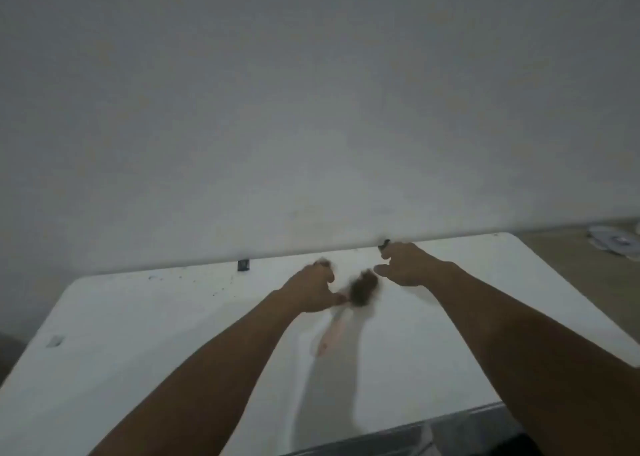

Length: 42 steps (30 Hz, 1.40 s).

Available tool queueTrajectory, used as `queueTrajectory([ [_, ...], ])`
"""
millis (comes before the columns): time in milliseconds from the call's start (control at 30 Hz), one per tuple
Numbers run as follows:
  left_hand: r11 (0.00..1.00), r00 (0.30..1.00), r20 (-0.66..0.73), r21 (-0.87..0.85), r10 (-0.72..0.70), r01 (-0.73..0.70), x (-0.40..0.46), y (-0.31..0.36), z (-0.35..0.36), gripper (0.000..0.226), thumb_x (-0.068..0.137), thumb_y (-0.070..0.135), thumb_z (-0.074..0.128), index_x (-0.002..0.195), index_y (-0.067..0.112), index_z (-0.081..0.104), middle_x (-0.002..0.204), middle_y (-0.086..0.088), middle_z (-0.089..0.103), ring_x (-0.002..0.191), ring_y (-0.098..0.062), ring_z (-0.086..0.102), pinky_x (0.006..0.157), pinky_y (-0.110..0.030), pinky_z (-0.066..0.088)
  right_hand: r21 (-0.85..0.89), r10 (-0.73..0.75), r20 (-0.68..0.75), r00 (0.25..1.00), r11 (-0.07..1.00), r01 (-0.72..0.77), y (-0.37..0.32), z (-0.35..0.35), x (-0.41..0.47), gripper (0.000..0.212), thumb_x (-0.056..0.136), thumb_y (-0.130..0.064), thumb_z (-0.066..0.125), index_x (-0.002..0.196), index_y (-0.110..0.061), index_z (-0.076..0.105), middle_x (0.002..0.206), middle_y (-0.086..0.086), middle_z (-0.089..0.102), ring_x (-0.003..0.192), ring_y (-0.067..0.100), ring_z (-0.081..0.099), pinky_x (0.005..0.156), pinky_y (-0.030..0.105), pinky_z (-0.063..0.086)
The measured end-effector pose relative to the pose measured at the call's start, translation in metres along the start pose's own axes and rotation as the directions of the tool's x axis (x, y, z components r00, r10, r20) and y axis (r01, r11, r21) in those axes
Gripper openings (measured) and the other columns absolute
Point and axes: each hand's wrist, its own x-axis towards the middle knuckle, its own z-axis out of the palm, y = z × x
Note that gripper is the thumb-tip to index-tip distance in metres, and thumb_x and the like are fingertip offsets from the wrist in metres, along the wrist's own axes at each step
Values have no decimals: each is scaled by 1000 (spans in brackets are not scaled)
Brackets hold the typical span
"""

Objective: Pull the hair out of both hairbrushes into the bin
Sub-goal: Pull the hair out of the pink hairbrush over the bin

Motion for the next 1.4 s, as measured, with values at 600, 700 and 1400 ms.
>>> queueTrajectory([
  [600,996,994,61,5,-95,95,20,-10,77,25,72,28,71,89,16,58,97,-4,64,92,-26,63,68,-32,45,186,50,-24,998,982,-45,9,87,33,47,91,-24,64,134,-9,55,136,12,59,125,31,54,101,33,41],
  [700,993,992,76,-47,-100,104,22,-7,82,24,69,21,71,85,16,54,97,-6,65,89,-26,62,65,-30,42,265,87,-75,993,962,-64,12,91,31,45,88,-19,67,131,-6,58,136,13,60,126,31,54,104,32,39],
  [1400,735,964,162,-677,212,-48,22,45,120,40,75,-13,57,111,4,54,84,-21,60,52,-28,52,42,-28,42,976,431,-57,900,213,-40,104,112,-33,38,78,-12,78,113,-8,62,92,8,69,74,18,65,62,30,52],
])
